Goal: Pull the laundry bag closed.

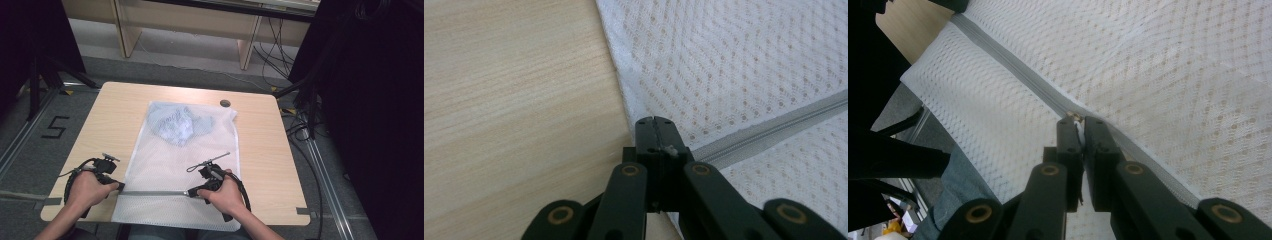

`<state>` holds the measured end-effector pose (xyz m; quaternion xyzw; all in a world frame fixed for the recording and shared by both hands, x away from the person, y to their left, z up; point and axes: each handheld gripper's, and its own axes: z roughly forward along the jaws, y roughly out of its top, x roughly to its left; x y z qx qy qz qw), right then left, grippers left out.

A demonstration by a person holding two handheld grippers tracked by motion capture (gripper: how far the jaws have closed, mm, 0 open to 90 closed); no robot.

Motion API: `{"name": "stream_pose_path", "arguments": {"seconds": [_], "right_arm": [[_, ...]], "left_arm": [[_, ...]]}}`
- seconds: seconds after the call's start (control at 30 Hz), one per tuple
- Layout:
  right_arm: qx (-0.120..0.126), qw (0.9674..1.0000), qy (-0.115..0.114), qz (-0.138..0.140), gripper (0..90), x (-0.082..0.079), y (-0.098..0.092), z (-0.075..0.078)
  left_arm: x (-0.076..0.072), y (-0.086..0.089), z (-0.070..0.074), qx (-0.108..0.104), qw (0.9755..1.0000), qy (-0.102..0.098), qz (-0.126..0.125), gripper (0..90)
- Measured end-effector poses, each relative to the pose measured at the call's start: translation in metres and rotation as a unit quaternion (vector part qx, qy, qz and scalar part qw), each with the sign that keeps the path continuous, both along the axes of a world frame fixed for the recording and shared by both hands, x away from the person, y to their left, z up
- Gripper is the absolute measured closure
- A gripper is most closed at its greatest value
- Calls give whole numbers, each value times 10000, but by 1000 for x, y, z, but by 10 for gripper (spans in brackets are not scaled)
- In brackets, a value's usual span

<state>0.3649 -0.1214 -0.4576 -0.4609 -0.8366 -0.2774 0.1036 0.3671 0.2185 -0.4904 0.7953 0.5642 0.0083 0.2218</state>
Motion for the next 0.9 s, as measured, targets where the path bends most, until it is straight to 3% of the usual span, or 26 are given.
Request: {"name": "stream_pose_path", "arguments": {"seconds": [0.1,0.13,0.23,0.37,0.4,0.47,0.9], "right_arm": [[67,9999,40,96,870,1,-1,1],[104,9997,-113,169,870,1,-1,0],[67,10000,-31,37,870,0,-2,2],[104,9997,-153,137,870,1,-6,1],[113,9999,-42,22,870,0,-5,2],[44,10000,-27,-32,870,-1,-6,2],[91,9999,-84,-62,870,-1,-16,2]], "left_arm": [[0,0,0,1,10000,-3,5,900],[0,0,0,-1,10000,-4,6,900],[0,0,0,-1,10000,-2,9,900],[0,0,0,-2,10000,1,8,900],[0,0,0,2,10000,-5,9,900],[0,-1,0,1,10000,-8,14,900],[0,-1,0,6,10000,-12,14,899]]}}
